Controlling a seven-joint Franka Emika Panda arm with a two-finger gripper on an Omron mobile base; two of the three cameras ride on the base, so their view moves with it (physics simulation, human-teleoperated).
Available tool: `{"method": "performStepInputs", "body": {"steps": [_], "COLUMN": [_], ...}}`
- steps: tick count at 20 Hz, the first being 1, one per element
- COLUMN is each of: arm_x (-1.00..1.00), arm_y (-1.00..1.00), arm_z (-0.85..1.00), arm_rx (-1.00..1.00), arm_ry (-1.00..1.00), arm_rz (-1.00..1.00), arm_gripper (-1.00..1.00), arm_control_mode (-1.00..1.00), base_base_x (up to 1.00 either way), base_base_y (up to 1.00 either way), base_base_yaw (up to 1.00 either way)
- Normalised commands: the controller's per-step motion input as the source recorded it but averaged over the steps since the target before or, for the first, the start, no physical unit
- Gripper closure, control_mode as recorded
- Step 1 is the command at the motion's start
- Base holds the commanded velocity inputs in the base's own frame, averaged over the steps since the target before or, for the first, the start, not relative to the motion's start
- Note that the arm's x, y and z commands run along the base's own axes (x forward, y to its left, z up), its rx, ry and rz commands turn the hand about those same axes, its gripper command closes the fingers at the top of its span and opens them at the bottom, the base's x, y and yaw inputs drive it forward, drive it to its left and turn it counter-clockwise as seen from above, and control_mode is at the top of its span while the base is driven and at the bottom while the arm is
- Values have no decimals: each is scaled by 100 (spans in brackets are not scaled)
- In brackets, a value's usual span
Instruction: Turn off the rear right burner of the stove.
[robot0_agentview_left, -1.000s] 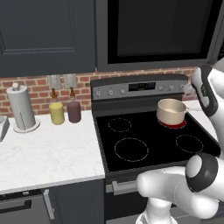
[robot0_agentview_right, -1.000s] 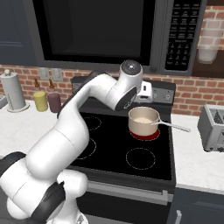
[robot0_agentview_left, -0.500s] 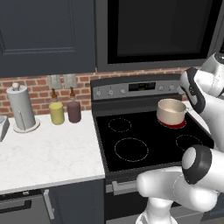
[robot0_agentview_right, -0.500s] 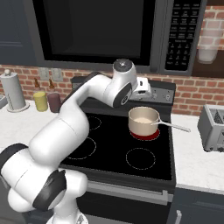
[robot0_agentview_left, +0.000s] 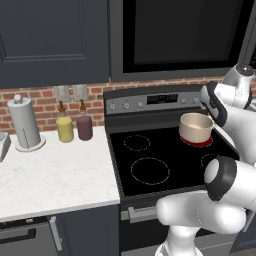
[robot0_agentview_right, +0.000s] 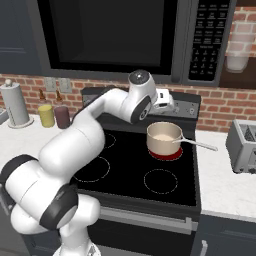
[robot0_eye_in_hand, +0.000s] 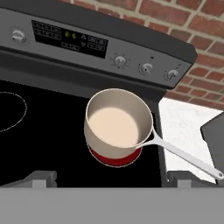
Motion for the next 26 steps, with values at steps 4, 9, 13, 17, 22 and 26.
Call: {"method": "performStepInputs", "body": {"steps": [4, 9, 13, 17, 22, 26], "arm_x": [19, 23, 25, 22, 18, 14], "arm_y": [-12, -10, -7, -4, -1, -1], "arm_z": [-10, -11, -7, -5, -4, -10], "arm_rx": [-7, -8, -7, -6, -2, 0], "arm_ry": [0, 0, 0, 0, 0, 0], "arm_rz": [0, 0, 0, 0, 0, 0], "arm_gripper": [-100, -100, -100, -100, -100, -100], "arm_control_mode": [-100, -100, -100, -100, -100, -100], "base_base_x": [0, 0, 0, 0, 0, 0], "base_base_y": [0, 0, 0, 0, 0, 0], "base_base_yaw": [0, 0, 0, 0, 0, 0]}}
